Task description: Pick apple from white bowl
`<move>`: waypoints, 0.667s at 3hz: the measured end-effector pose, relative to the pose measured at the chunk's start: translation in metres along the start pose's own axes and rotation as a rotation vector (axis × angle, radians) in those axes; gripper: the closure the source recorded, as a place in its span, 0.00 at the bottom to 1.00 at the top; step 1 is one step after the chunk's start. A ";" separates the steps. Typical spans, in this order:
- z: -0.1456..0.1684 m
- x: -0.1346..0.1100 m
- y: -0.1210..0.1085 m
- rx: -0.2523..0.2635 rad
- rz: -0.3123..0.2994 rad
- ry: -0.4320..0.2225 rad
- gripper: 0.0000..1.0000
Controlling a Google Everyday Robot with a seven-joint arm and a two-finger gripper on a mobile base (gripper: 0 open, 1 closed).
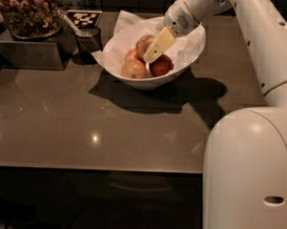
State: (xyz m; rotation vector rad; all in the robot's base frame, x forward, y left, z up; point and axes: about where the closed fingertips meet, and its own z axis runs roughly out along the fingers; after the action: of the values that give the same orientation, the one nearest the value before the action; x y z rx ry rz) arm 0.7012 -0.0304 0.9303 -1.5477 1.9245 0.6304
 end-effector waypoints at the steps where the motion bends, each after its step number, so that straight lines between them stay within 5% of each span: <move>1: 0.001 0.001 0.000 -0.001 0.001 0.000 0.00; 2: 0.005 -0.001 -0.004 0.001 0.001 -0.005 0.11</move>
Offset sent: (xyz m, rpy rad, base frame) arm 0.0083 0.0011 -0.0007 0.0055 -0.0071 -0.0029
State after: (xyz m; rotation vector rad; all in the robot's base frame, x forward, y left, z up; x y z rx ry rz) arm 0.7055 -0.0274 0.9273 -1.5434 1.9216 0.6323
